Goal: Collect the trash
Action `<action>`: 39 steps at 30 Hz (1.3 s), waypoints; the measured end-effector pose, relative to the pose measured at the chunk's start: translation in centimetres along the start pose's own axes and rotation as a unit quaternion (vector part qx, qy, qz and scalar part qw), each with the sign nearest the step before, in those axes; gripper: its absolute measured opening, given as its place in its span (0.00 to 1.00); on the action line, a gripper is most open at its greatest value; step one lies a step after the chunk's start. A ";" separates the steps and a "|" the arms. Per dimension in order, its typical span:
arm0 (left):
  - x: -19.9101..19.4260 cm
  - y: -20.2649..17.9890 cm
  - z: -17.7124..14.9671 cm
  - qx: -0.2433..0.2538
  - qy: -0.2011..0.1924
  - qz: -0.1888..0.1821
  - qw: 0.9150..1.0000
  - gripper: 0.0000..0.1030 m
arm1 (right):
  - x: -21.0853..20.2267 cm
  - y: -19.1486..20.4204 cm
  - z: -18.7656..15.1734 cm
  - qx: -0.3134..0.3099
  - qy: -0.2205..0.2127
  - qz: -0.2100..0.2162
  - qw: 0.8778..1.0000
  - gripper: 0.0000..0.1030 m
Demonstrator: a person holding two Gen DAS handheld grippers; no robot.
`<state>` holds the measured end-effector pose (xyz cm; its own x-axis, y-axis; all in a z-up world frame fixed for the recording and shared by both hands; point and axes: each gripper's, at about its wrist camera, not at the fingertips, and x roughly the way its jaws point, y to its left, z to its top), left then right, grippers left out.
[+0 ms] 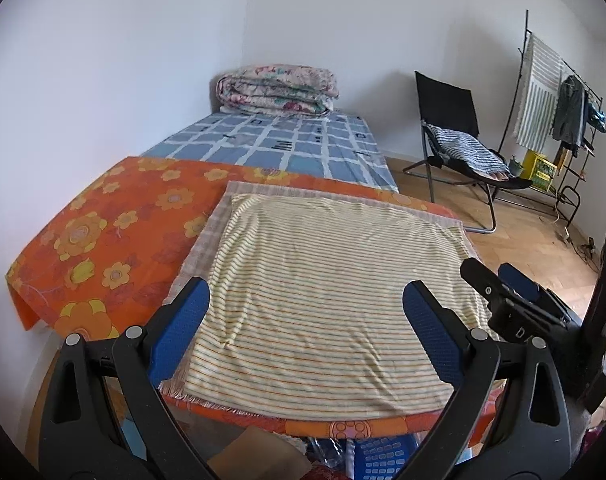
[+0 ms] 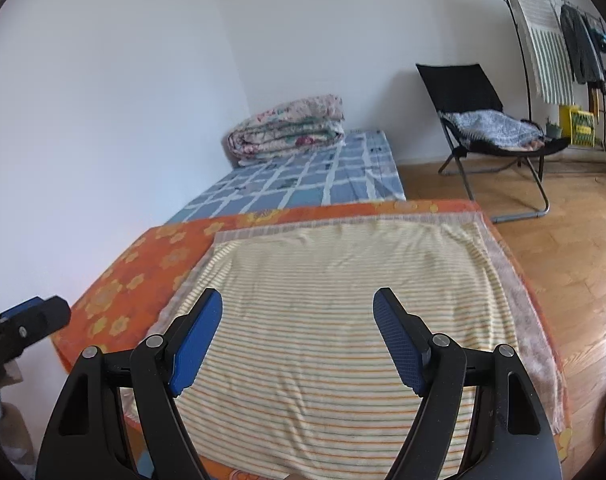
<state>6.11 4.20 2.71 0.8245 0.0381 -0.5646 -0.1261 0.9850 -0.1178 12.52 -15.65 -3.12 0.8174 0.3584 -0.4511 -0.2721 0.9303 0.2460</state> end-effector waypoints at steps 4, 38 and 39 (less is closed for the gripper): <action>-0.6 0.4 -0.4 -0.001 -0.001 -0.007 1.000 0.96 | -0.9 0.1 -0.1 -0.006 -0.004 -0.013 1.000 0.76; 1.5 -0.4 -0.9 -0.004 0.023 -0.009 1.000 0.96 | -0.9 -3.9 -1.1 0.020 0.048 -0.007 0.999 0.79; 1.5 -0.4 -0.8 -0.005 0.023 -0.008 1.000 0.96 | -0.9 -3.9 -1.1 0.020 0.047 -0.007 0.999 0.79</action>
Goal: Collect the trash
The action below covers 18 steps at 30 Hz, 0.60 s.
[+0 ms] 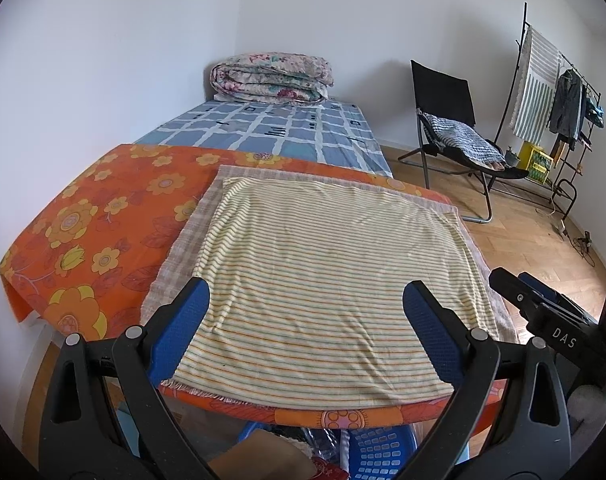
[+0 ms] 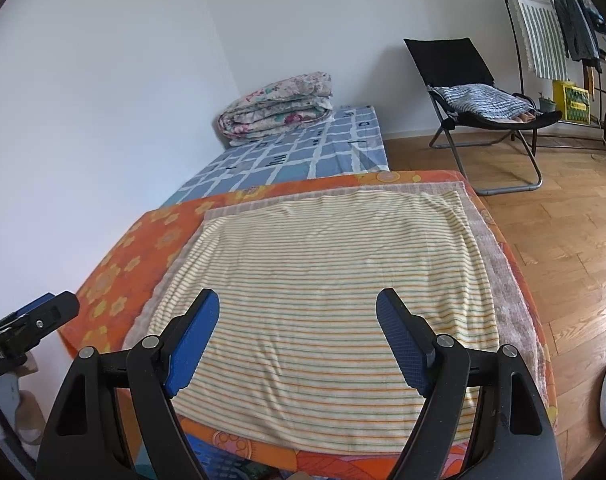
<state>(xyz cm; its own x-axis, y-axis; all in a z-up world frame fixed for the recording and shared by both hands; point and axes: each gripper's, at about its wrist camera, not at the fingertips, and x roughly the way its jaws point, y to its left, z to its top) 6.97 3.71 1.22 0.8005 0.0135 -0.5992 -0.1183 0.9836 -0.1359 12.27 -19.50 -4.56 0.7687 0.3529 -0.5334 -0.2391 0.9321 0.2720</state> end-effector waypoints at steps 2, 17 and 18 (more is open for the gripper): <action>0.0 0.0 0.0 0.001 0.000 -0.001 1.000 0.96 | 0.0 0.0 0.0 0.000 0.001 0.000 1.000 0.79; 0.1 0.1 -0.3 0.002 0.003 0.002 1.000 0.96 | -0.2 0.5 -0.2 -0.010 0.001 -0.009 1.000 0.79; 0.1 0.0 -0.3 0.002 0.004 0.003 1.000 0.96 | -0.2 0.5 -0.2 -0.010 0.001 -0.010 1.000 0.79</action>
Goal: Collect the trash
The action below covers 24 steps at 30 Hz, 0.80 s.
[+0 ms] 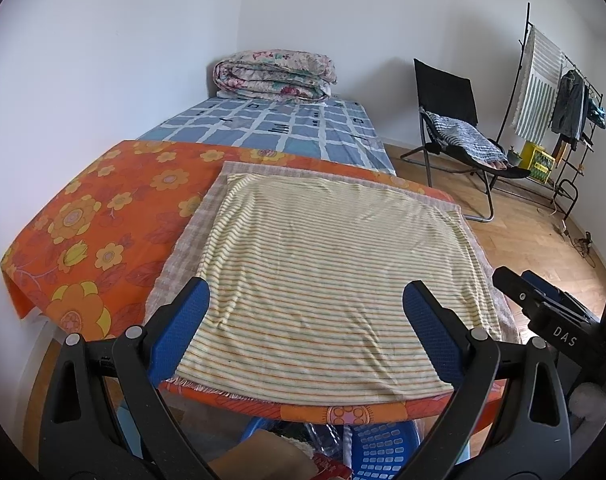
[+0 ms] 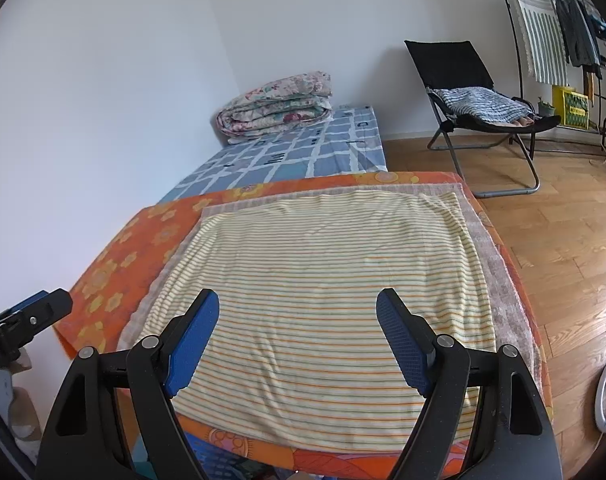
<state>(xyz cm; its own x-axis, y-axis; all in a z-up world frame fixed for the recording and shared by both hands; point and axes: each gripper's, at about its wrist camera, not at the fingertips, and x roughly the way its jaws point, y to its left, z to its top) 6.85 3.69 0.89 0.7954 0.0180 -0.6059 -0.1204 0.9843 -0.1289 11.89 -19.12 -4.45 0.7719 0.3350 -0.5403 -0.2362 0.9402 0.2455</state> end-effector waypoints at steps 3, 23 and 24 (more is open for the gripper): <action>0.1 0.3 -0.5 0.002 0.001 0.003 1.000 0.96 | 0.0 0.1 0.1 -0.002 0.000 0.000 1.000 0.79; 1.9 1.3 -0.6 0.002 0.030 0.015 0.999 0.96 | 1.7 -0.7 0.4 -0.002 0.016 -0.026 1.000 0.79; 2.0 1.4 -0.5 0.002 0.031 0.016 0.999 0.96 | 1.9 -0.8 0.5 -0.004 0.017 -0.030 0.999 0.79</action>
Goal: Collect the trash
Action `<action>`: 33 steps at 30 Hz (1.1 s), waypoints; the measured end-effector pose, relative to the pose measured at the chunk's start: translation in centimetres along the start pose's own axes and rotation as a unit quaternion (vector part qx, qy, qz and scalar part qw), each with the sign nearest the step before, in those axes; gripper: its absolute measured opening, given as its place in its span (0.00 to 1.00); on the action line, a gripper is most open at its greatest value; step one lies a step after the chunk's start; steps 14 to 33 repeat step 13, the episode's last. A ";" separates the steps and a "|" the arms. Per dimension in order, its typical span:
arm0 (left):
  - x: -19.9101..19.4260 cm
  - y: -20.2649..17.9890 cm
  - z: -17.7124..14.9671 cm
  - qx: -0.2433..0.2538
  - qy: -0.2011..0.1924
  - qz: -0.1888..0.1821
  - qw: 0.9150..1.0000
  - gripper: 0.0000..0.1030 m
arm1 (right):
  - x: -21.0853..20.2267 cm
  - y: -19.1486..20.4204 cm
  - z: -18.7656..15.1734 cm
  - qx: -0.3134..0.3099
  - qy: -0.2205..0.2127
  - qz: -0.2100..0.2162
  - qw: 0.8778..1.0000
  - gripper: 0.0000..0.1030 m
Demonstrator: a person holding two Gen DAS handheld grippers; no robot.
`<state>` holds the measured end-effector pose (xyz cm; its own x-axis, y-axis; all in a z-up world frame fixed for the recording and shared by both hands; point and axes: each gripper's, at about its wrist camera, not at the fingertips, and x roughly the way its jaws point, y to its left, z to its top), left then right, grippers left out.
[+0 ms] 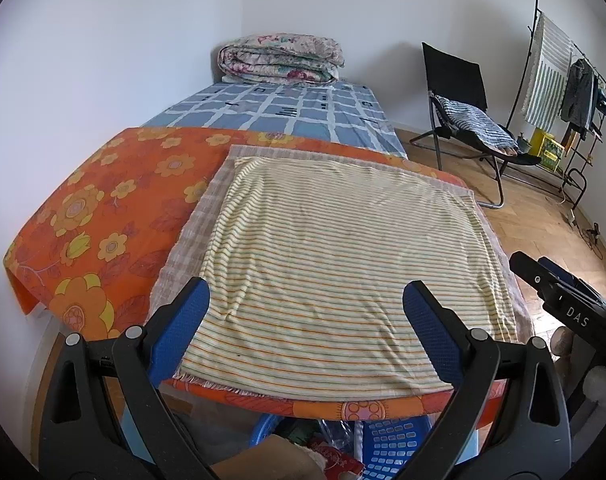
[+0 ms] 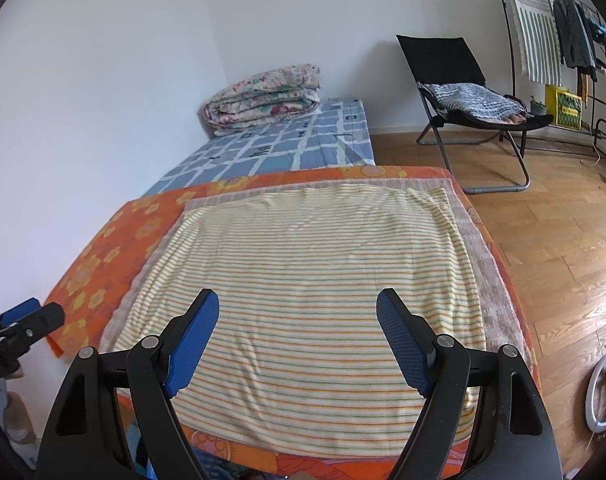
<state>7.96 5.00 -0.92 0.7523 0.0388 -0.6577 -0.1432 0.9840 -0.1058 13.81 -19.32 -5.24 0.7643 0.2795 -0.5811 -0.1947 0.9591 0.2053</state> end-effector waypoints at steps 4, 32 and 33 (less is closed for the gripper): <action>0.3 0.2 0.4 0.002 -0.001 0.008 1.000 0.96 | 0.7 -0.2 0.2 -0.004 0.004 -0.010 1.000 0.79; 0.6 0.3 0.8 0.005 -0.006 0.021 1.000 0.96 | 1.6 -1.3 0.3 0.022 0.023 -0.003 0.999 0.79; 0.6 0.3 0.8 0.005 -0.006 0.021 1.000 0.96 | 1.6 -1.3 0.3 0.022 0.023 -0.003 0.999 0.79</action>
